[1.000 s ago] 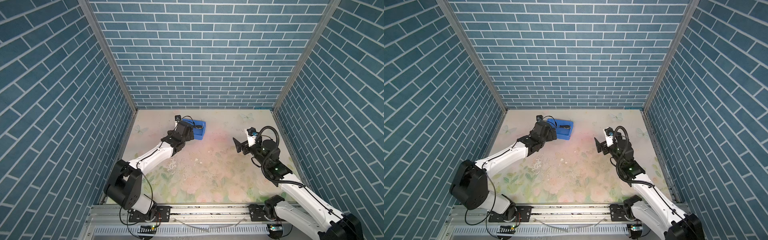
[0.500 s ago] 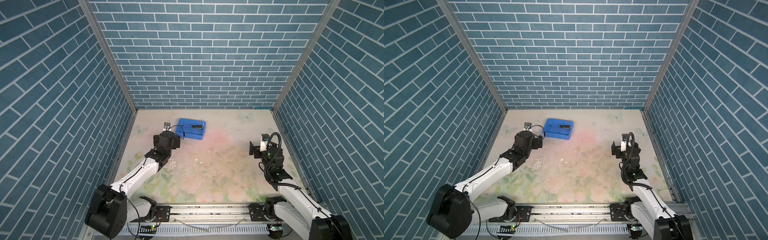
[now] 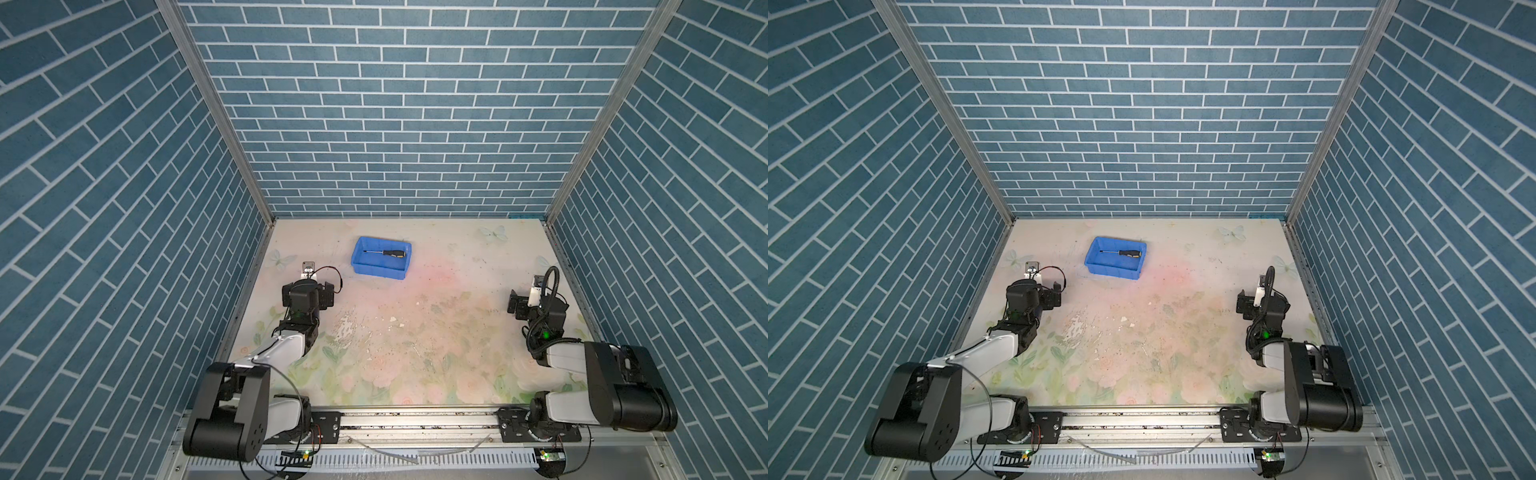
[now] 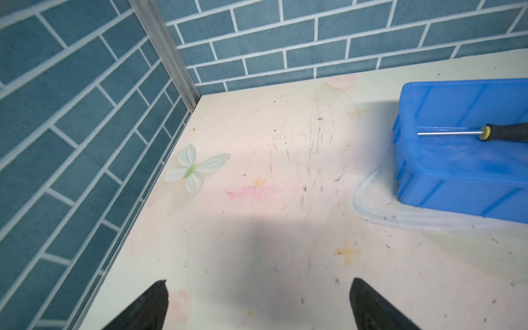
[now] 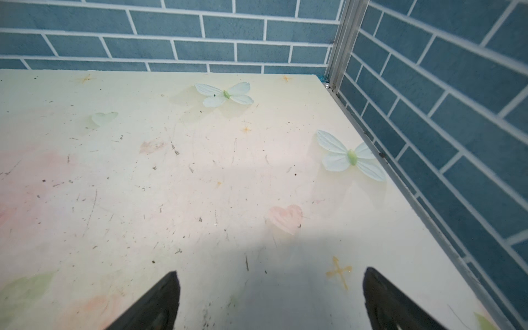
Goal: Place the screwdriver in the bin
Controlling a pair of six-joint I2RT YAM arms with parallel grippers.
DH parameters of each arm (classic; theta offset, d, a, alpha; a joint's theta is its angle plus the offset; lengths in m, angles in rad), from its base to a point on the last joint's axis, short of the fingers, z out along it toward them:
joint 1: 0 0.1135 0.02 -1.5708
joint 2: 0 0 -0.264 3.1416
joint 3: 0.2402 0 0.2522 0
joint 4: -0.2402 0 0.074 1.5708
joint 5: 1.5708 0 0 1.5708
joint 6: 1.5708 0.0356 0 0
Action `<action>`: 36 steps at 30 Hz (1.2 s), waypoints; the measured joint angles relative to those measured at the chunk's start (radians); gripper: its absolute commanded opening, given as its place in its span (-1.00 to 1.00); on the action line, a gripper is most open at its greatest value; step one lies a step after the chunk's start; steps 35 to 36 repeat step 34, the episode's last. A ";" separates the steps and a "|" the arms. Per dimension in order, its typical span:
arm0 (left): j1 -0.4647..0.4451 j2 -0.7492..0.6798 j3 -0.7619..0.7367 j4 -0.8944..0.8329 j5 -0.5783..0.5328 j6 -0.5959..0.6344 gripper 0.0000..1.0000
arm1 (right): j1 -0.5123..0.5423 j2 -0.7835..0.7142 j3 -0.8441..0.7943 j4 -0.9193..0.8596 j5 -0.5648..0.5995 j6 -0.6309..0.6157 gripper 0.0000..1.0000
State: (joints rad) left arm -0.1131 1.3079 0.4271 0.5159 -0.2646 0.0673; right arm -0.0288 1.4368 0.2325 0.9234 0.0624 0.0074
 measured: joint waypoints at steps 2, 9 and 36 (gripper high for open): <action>0.000 0.051 0.000 0.060 0.007 0.009 0.99 | -0.001 0.066 0.000 0.063 -0.008 0.008 0.97; 0.027 0.206 -0.034 0.269 0.054 0.015 0.99 | -0.006 0.098 0.026 0.084 -0.025 0.015 0.97; 0.062 0.225 -0.046 0.358 0.138 -0.003 0.99 | -0.009 0.098 0.151 -0.085 -0.033 0.015 0.98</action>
